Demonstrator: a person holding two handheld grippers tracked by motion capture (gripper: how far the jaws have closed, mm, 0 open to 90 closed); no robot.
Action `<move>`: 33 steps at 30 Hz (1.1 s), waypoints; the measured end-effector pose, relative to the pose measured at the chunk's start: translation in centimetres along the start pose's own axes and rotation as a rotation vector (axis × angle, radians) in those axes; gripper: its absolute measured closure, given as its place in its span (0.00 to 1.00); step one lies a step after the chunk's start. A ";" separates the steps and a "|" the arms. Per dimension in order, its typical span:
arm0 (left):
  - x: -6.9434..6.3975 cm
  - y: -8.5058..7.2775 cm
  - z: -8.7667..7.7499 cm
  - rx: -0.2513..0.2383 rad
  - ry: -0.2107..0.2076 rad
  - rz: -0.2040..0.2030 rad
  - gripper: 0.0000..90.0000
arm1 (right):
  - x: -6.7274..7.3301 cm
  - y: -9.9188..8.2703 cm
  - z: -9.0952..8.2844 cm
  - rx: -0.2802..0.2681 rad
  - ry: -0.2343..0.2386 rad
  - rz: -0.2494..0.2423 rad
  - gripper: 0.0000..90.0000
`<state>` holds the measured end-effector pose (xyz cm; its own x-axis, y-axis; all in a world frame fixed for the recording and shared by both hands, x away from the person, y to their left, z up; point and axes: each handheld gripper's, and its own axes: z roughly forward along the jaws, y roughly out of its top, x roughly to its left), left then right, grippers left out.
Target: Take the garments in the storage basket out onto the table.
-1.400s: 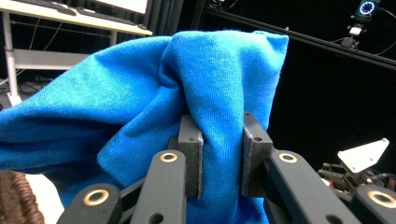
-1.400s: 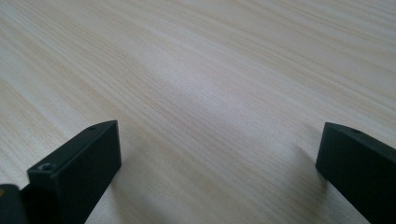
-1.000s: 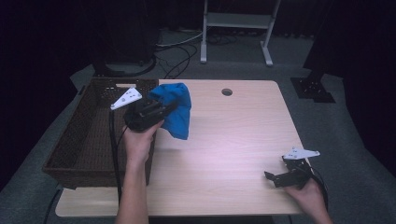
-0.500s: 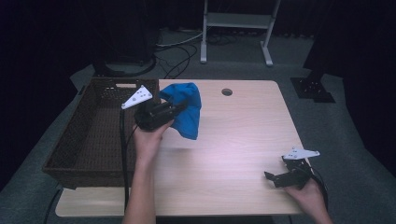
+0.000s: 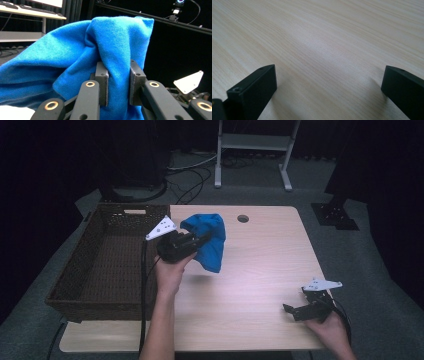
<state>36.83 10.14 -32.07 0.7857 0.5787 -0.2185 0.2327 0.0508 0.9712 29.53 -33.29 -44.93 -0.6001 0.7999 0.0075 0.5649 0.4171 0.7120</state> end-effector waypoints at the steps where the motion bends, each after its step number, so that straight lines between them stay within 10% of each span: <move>1: -0.1 -0.1 0.2 0.002 0.004 0.003 0.83 | 0.0 0.0 0.0 0.000 0.000 0.000 0.00; 33: -1.1 -4.7 2.9 0.105 0.023 0.010 0.83 | 0.0 0.0 0.0 -0.001 0.001 -0.001 0.00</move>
<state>36.55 6.96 -36.62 0.7753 0.5970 -0.2060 0.2852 -0.0400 0.9576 29.52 -33.27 -44.94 -0.6011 0.7991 0.0078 0.5640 0.4173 0.7126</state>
